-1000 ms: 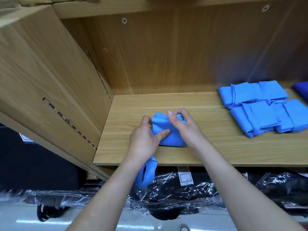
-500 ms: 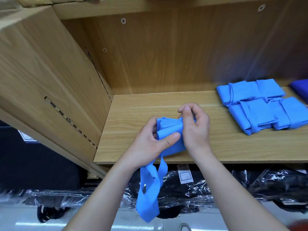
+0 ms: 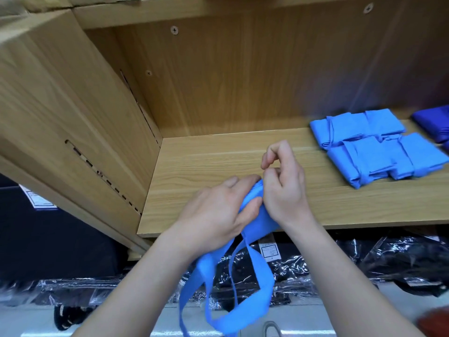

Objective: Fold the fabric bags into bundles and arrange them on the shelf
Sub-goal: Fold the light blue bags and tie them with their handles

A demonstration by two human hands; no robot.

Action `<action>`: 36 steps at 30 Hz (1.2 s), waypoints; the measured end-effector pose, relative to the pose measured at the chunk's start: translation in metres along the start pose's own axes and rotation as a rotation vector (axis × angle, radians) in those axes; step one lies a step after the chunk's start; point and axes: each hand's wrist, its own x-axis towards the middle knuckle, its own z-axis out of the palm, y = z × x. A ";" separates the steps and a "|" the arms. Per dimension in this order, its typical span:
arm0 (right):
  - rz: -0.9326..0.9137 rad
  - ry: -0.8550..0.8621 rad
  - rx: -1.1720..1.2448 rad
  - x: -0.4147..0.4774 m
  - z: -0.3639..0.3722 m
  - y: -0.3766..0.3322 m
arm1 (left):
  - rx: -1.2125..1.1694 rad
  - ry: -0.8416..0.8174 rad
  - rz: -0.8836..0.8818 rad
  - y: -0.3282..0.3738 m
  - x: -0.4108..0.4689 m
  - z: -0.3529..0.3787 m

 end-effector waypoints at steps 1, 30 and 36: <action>-0.013 0.008 -0.004 -0.001 0.000 0.003 | 0.013 -0.044 0.009 0.000 -0.001 -0.002; -0.157 -0.498 -0.693 0.033 -0.048 0.010 | -0.695 0.089 -0.676 -0.094 -0.057 -0.009; -0.109 -0.510 -0.681 0.025 -0.036 0.018 | -1.491 0.312 -0.542 -0.081 -0.058 -0.023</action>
